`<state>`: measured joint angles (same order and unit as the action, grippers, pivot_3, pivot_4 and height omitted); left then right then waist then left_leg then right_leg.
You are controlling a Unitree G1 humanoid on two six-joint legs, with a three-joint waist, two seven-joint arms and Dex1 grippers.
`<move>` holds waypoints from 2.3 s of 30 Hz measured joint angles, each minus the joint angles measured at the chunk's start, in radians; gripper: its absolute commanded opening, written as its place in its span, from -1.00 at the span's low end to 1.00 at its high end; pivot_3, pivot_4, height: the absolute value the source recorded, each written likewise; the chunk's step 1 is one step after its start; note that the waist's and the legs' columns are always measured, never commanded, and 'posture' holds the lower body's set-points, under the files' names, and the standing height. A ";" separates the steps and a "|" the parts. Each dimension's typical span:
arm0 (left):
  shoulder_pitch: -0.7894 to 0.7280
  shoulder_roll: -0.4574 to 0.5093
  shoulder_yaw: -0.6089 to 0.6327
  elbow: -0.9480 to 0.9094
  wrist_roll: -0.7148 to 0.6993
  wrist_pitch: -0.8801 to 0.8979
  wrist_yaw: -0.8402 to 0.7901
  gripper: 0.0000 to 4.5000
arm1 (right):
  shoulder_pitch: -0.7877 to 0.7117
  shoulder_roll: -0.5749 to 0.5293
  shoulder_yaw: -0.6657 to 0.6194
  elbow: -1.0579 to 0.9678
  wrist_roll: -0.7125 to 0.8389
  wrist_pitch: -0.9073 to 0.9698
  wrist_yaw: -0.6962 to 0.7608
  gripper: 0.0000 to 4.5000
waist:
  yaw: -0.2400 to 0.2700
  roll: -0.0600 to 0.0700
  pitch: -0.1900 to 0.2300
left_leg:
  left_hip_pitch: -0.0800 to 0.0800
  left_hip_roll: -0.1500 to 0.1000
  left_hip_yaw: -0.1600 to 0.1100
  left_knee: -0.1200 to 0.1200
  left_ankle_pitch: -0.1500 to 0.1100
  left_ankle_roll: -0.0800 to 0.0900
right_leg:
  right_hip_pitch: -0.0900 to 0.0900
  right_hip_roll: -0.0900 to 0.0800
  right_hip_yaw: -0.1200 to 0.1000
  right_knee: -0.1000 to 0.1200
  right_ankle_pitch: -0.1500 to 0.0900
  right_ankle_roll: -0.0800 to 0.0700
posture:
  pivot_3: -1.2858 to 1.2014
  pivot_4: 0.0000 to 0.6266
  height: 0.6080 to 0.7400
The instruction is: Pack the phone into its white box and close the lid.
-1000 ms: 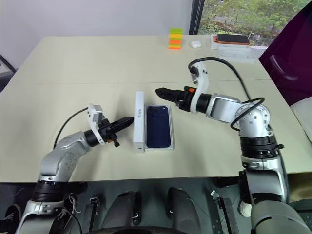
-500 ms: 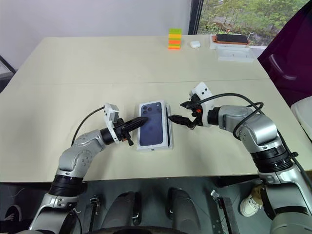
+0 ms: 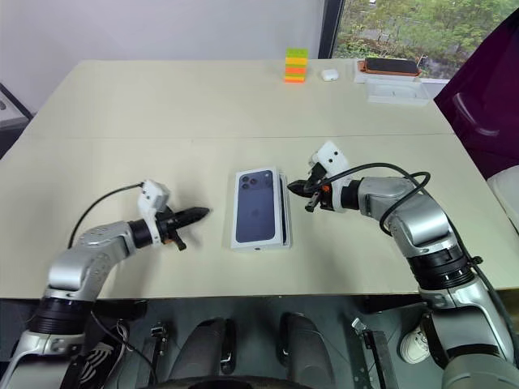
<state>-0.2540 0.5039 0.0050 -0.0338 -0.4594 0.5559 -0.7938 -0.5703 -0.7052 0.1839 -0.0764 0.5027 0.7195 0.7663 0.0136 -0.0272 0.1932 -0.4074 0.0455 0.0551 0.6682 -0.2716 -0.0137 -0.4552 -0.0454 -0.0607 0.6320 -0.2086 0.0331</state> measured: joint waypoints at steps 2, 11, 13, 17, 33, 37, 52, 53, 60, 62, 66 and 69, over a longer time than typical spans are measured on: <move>-0.031 -0.008 -0.019 0.007 0.011 0.021 0.008 -1.00 | 0.003 0.009 0.002 0.000 -0.010 0.013 0.002 -0.98 | 0.001 0.000 0.000 | 0.000 0.000 0.000 0.000 0.000 0.000 | 0.000 0.000 0.000 0.000 0.000 0.000 | 0.03 -0.52 1.00; -0.097 -0.117 -0.093 0.041 0.045 0.029 0.027 -1.00 | 0.030 0.019 0.002 -0.027 -0.049 0.041 0.016 -0.98 | -0.001 0.000 0.000 | 0.001 0.000 0.000 0.000 0.000 0.000 | 0.001 0.000 0.000 0.001 0.000 0.000 | 0.03 -0.52 1.00; -0.100 -0.125 -0.092 0.042 0.045 0.031 0.032 -1.00 | 0.034 0.021 0.002 -0.039 -0.049 0.050 0.016 -0.98 | -0.001 0.000 0.000 | 0.001 0.000 0.000 0.000 0.000 0.000 | 0.001 0.000 0.000 0.001 0.000 0.000 | 0.03 -0.52 1.00; -0.105 -0.140 -0.087 0.031 0.034 0.065 0.041 -1.00 | 0.042 0.019 0.001 -0.062 -0.059 0.051 0.027 -0.98 | -0.001 0.000 0.000 | 0.001 0.000 -0.001 0.000 0.000 0.000 | 0.001 0.000 0.000 0.001 0.000 0.000 | 0.03 -0.52 1.00; -0.111 -0.142 -0.072 -0.027 0.035 0.103 0.056 -1.00 | 0.052 0.016 0.005 -0.076 -0.144 0.034 0.069 -0.98 | -0.001 0.000 0.000 | 0.001 0.000 -0.001 0.000 0.000 0.000 | 0.001 0.000 0.000 0.001 0.000 0.000 | 0.03 -0.52 1.00; -0.103 -0.144 -0.071 -0.034 0.028 0.117 0.055 -1.00 | 0.053 0.016 0.012 -0.075 -0.168 0.026 0.077 -0.98 | -0.001 0.000 0.000 | 0.001 0.000 -0.001 0.000 0.000 0.000 | 0.001 0.000 0.000 0.001 0.000 0.000 | 0.03 -0.52 1.00; -0.113 -0.137 -0.044 -0.002 0.030 0.088 0.057 -1.00 | 0.066 0.019 0.034 -0.044 -0.219 -0.013 0.106 -0.98 | -0.002 0.000 0.000 | 0.001 0.000 -0.001 0.001 0.000 -0.001 | 0.001 0.001 0.000 0.002 0.000 0.000 | 0.03 -0.52 1.00; -0.132 -0.140 -0.020 0.005 0.018 0.088 0.060 -1.00 | 0.045 0.026 0.021 -0.014 -0.217 -0.019 0.099 -0.98 | -0.002 0.000 0.000 | 0.001 -0.001 0.000 0.001 0.001 -0.001 | 0.001 0.001 0.000 0.002 0.001 -0.001 | 0.03 -0.52 1.00; -0.321 -0.217 0.019 0.133 0.010 0.032 0.095 -1.00 | -0.123 0.134 -0.071 0.110 -0.226 -0.098 0.020 -0.98 | -0.001 0.000 0.000 | 0.002 -0.001 0.000 0.001 0.001 -0.002 | 0.003 0.001 -0.001 0.001 0.001 0.000 | 0.03 -0.52 1.00; -0.359 -0.248 0.004 0.197 0.030 -0.005 0.096 -1.00 | -0.138 0.173 -0.069 0.139 -0.234 -0.117 0.004 -0.98 | -0.001 0.000 0.000 | 0.002 -0.001 0.000 0.002 0.001 -0.002 | 0.003 0.001 -0.001 0.002 0.001 0.000 | 0.03 -0.52 1.00; -0.390 -0.284 -0.045 0.305 0.087 -0.089 0.088 -1.00 | -0.152 0.225 -0.044 0.190 -0.268 -0.145 -0.017 -0.98 | -0.002 0.000 -0.001 | 0.002 -0.001 0.000 0.002 0.001 -0.002 | 0.003 0.000 -0.001 0.002 0.001 0.000 | 0.03 -0.52 1.00; -0.388 -0.289 -0.120 0.364 0.161 -0.157 0.063 -1.00 | -0.146 0.246 0.000 0.220 -0.313 -0.173 -0.025 -0.98 | -0.003 0.000 -0.001 | 0.002 -0.001 0.000 0.001 0.001 -0.002 | 0.003 0.001 -0.002 0.002 0.001 0.000 | 0.03 -0.52 1.00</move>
<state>-0.6423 0.2147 -0.1152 0.3303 -0.2988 0.3987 -0.7306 -0.7161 -0.4596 0.1844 0.1434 0.1900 0.5466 0.7417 0.0108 -0.0273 0.1926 -0.4056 0.0448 0.0551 0.6696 -0.2704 -0.0156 -0.4523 -0.0448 -0.0623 0.6339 -0.2079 0.0328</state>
